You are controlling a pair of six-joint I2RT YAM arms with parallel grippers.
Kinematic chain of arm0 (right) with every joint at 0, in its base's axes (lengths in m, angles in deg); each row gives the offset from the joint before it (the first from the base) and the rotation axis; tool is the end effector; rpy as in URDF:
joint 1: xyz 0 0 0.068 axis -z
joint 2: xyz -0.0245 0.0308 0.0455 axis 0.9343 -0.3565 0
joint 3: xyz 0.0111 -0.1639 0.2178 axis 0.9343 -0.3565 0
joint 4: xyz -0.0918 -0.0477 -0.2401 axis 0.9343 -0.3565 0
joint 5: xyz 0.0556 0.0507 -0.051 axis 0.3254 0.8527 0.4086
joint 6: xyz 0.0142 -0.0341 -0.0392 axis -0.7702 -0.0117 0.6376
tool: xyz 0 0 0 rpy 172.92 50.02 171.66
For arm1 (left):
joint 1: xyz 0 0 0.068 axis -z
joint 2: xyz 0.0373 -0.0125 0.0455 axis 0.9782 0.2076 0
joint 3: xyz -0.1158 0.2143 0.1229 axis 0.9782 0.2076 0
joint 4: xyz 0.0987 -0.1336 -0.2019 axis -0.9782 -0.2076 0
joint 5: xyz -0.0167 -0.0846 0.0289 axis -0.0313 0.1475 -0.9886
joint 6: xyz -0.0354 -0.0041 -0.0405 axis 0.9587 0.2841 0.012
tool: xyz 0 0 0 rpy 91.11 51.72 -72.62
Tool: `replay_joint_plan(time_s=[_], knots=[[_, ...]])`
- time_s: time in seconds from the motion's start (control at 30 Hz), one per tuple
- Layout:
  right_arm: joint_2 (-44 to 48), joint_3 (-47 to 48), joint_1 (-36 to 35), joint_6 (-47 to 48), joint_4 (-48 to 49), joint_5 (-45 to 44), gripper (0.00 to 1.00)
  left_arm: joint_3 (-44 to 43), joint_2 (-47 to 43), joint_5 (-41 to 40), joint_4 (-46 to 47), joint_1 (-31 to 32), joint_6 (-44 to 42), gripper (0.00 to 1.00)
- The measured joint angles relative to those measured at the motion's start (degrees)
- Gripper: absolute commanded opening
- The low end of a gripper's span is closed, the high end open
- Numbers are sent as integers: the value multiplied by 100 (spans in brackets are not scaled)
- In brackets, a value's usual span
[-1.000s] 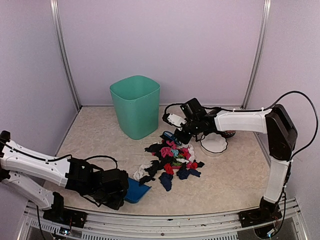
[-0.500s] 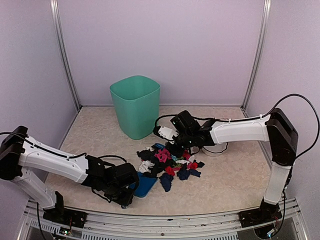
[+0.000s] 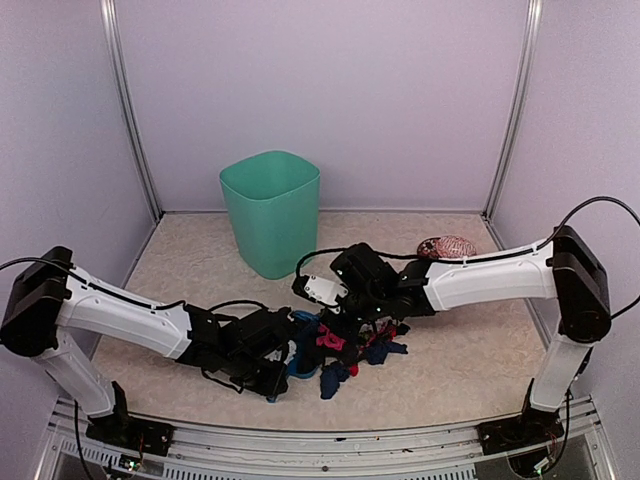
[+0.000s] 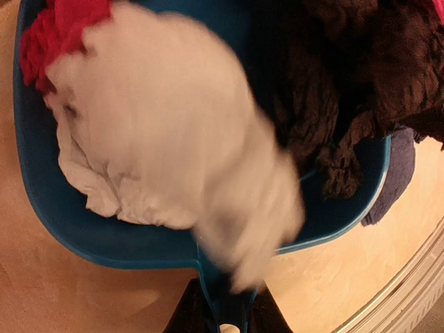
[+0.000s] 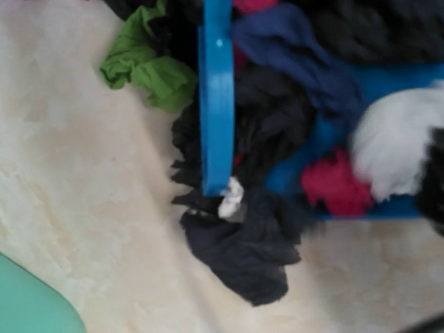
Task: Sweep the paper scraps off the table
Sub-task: Sweep the paper scraps into the dustpan.
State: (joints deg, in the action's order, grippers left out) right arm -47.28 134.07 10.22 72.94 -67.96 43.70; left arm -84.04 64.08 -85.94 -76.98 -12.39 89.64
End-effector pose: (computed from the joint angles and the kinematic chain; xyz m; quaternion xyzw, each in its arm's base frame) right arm 0.2020 0.3323 0.2001 -0.5148 0.7750 0.1396 0.3388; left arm 0.1177 -0.2590 0.1393 0.1932 0.9583 -0.1681 0.1268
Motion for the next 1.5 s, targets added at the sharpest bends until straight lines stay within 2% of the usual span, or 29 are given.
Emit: replay_joint_plan(time_s=[0.37, 0.87, 1.3, 1.5], knots=[[396, -105, -133, -205, -216, -273, 0, -42, 155, 7, 404, -2, -127, 0], [1106, -162, -131, -625, -466, -1554, 0, 219, -107, -317, 448, -4, -190, 0], [2529, -1110, 450, -1235, -341, -1875, 0, 214, -227, -815, 306, -35, -236, 0], [2931, -1449, 568, -1484, -330, -1954, 0, -170, -236, -905, 282, -44, -319, 0]])
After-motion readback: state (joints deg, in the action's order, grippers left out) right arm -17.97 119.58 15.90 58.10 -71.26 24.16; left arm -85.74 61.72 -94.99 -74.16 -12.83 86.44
